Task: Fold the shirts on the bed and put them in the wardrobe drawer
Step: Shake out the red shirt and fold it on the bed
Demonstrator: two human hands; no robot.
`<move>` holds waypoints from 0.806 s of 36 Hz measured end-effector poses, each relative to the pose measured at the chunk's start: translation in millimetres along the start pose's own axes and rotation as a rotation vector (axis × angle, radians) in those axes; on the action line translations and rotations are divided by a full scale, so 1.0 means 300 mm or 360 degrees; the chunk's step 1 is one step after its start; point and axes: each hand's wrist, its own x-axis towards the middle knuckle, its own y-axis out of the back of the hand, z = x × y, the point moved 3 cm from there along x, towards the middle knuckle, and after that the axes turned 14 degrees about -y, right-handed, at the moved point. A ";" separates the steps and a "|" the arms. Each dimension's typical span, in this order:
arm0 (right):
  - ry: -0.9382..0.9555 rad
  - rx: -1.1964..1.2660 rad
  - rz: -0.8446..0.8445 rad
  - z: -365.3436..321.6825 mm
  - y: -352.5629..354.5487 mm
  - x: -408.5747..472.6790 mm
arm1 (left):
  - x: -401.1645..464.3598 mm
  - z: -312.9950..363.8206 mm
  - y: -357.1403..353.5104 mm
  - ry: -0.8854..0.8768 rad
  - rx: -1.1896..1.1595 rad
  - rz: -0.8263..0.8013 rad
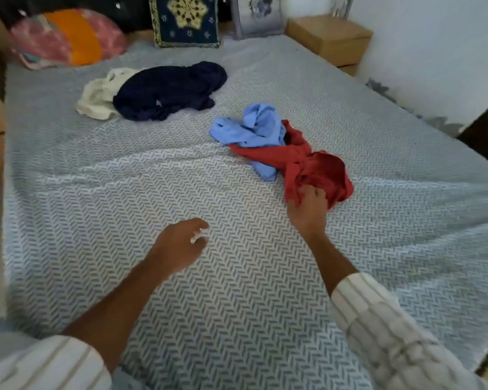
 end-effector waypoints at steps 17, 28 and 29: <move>-0.0148 -0.0447 -0.0347 0.061 -0.098 0.177 | 0.129 0.086 -0.149 -0.0140 0.0072 -0.0132; -0.0003 0.0754 -0.1250 -0.369 -0.101 -0.204 | 0.088 0.028 -0.044 -0.0075 -0.0366 0.0007; -0.0007 0.0870 -0.1363 -0.425 -0.099 -0.244 | 0.079 0.025 -0.021 -0.0113 -0.0433 0.0035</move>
